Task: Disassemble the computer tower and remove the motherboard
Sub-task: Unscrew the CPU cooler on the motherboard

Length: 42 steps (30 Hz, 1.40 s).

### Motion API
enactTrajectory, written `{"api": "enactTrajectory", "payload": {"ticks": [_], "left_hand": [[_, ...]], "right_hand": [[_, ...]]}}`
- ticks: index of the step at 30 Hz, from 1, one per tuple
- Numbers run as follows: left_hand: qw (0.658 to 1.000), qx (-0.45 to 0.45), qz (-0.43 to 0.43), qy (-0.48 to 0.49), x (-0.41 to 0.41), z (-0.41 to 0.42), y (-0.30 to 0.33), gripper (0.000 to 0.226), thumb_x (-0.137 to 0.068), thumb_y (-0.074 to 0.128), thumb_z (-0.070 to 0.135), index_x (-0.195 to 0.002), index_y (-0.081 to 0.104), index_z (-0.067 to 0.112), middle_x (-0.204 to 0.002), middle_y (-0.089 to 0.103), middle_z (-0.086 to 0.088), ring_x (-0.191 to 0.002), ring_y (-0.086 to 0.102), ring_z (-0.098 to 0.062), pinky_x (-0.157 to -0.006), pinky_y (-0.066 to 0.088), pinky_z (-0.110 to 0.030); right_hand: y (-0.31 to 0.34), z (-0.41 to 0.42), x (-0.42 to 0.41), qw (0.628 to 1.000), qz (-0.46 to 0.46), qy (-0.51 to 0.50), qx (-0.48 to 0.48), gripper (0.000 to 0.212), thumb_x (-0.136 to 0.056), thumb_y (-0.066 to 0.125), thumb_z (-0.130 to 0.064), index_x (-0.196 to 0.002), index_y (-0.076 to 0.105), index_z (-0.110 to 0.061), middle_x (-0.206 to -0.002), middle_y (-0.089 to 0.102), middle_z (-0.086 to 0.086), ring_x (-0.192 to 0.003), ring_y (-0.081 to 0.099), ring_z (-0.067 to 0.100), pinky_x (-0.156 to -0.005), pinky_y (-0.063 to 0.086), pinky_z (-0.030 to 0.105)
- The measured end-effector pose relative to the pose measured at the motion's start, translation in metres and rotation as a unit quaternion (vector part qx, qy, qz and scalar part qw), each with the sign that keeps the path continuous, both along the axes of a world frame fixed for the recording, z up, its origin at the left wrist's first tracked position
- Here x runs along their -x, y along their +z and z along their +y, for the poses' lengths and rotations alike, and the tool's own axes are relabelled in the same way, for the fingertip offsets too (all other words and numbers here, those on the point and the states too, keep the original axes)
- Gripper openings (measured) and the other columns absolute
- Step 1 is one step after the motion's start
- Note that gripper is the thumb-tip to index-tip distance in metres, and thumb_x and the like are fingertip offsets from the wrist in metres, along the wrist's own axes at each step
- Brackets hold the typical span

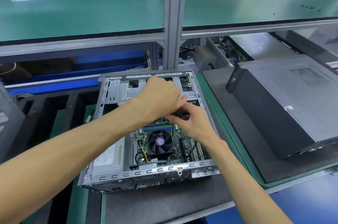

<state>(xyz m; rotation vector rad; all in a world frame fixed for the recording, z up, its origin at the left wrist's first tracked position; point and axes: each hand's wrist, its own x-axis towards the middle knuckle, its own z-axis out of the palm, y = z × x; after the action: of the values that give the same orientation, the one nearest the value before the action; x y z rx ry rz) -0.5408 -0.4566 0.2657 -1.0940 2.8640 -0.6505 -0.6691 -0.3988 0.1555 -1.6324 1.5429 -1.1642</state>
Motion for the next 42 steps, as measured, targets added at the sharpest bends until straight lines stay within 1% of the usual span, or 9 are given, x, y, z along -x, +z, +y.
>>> {"api": "enactTrajectory", "payload": {"ticks": [3, 7, 11, 15, 25, 28, 32, 37, 42], "left_hand": [[0.996, -0.077, 0.000, -0.050, -0.009, -0.002, 0.004, 0.037, -0.098, 0.044, 0.052, -0.095, 0.053, 0.016, -0.100, 0.059, -0.007, -0.077, 0.056, -0.025, -0.055, 0.032, -0.033], [0.961, -0.240, -0.011, -0.139, -0.015, -0.008, 0.015, 0.033, -0.091, 0.059, 0.019, -0.123, 0.054, 0.018, -0.112, 0.052, 0.000, -0.099, 0.057, -0.023, -0.077, 0.047, -0.037], [0.963, -0.234, -0.010, -0.133, -0.013, -0.021, 0.020, 0.020, -0.089, 0.063, 0.028, -0.106, 0.065, 0.017, -0.098, 0.059, 0.000, -0.090, 0.060, -0.024, -0.079, 0.050, -0.043], [0.971, -0.197, 0.013, -0.133, -0.004, -0.021, 0.012, 0.030, -0.087, 0.062, 0.044, -0.077, 0.059, 0.015, -0.074, 0.062, -0.004, -0.064, 0.057, -0.025, -0.060, 0.051, -0.039], [1.000, 0.008, 0.006, 0.014, 0.000, -0.013, -0.003, 0.065, -0.096, 0.025, 0.067, -0.058, 0.035, 0.015, -0.063, 0.051, -0.006, -0.047, 0.032, -0.020, -0.050, 0.020, -0.029], [0.997, -0.066, -0.001, -0.035, -0.006, -0.013, 0.001, 0.048, -0.094, 0.042, 0.062, -0.087, 0.054, 0.016, -0.089, 0.056, -0.008, -0.072, 0.056, -0.025, -0.054, 0.034, -0.032], [0.963, -0.247, -0.013, -0.107, -0.017, -0.016, 0.013, 0.037, -0.087, 0.059, 0.016, -0.123, 0.053, 0.019, -0.118, 0.051, 0.000, -0.103, 0.057, -0.024, -0.084, 0.049, -0.042], [0.971, -0.217, -0.014, -0.100, -0.024, -0.024, 0.014, 0.019, -0.088, 0.064, 0.036, -0.094, 0.063, 0.018, -0.095, 0.062, -0.003, -0.087, 0.062, -0.027, -0.076, 0.053, -0.043], [0.991, -0.097, 0.010, -0.093, -0.012, -0.021, 0.006, 0.052, -0.095, 0.047, 0.052, -0.057, 0.030, 0.021, -0.062, 0.048, -0.007, -0.053, 0.042, -0.026, -0.053, 0.035, -0.032]], "right_hand": [[0.006, -0.002, 0.005, 1.000, 0.010, 0.021, -0.017, 0.012, -0.087, 0.079, -0.030, -0.095, 0.069, -0.029, -0.086, 0.075, -0.005, -0.085, 0.070, 0.017, -0.078, 0.056, 0.043], [0.017, 0.001, 0.018, 0.997, -0.033, 0.053, -0.041, 0.026, -0.089, 0.078, -0.020, -0.104, 0.062, -0.036, -0.090, 0.076, -0.015, -0.087, 0.071, 0.004, -0.081, 0.055, 0.022], [0.014, 0.000, 0.016, 0.988, -0.097, 0.093, -0.083, 0.036, -0.091, 0.074, -0.012, -0.121, 0.056, -0.020, -0.108, 0.076, -0.001, -0.105, 0.071, 0.014, -0.093, 0.058, 0.035], [0.012, -0.001, 0.005, 0.997, -0.018, 0.051, -0.047, 0.043, -0.078, 0.082, -0.041, -0.109, 0.053, -0.039, -0.099, 0.068, -0.016, -0.093, 0.065, 0.005, -0.077, 0.052, 0.020], [-0.005, 0.006, -0.006, 0.997, 0.019, -0.068, 0.030, 0.034, -0.080, 0.078, -0.049, -0.105, 0.058, -0.037, -0.086, 0.065, -0.015, -0.082, 0.062, 0.007, -0.072, 0.052, 0.030], [-0.006, 0.003, -0.005, 0.998, -0.002, -0.051, 0.033, 0.023, -0.084, 0.080, -0.036, -0.099, 0.064, -0.031, -0.084, 0.068, -0.013, -0.080, 0.065, 0.009, -0.069, 0.052, 0.024], [-0.006, 0.001, 0.005, 0.999, -0.028, -0.021, 0.019, 0.019, -0.087, 0.080, -0.025, -0.104, 0.070, -0.023, -0.087, 0.072, -0.011, -0.085, 0.068, 0.009, -0.075, 0.053, 0.021], [-0.007, 0.004, 0.007, 0.999, -0.024, 0.037, -0.006, 0.028, -0.090, 0.074, -0.026, -0.118, 0.068, -0.022, -0.102, 0.073, -0.010, -0.099, 0.068, 0.008, -0.085, 0.055, 0.021], [-0.002, 0.001, -0.011, 0.999, -0.037, -0.001, -0.010, 0.028, -0.081, 0.079, -0.042, -0.097, 0.058, -0.033, -0.087, 0.069, -0.018, -0.081, 0.065, 0.004, -0.075, 0.049, 0.019]]}}
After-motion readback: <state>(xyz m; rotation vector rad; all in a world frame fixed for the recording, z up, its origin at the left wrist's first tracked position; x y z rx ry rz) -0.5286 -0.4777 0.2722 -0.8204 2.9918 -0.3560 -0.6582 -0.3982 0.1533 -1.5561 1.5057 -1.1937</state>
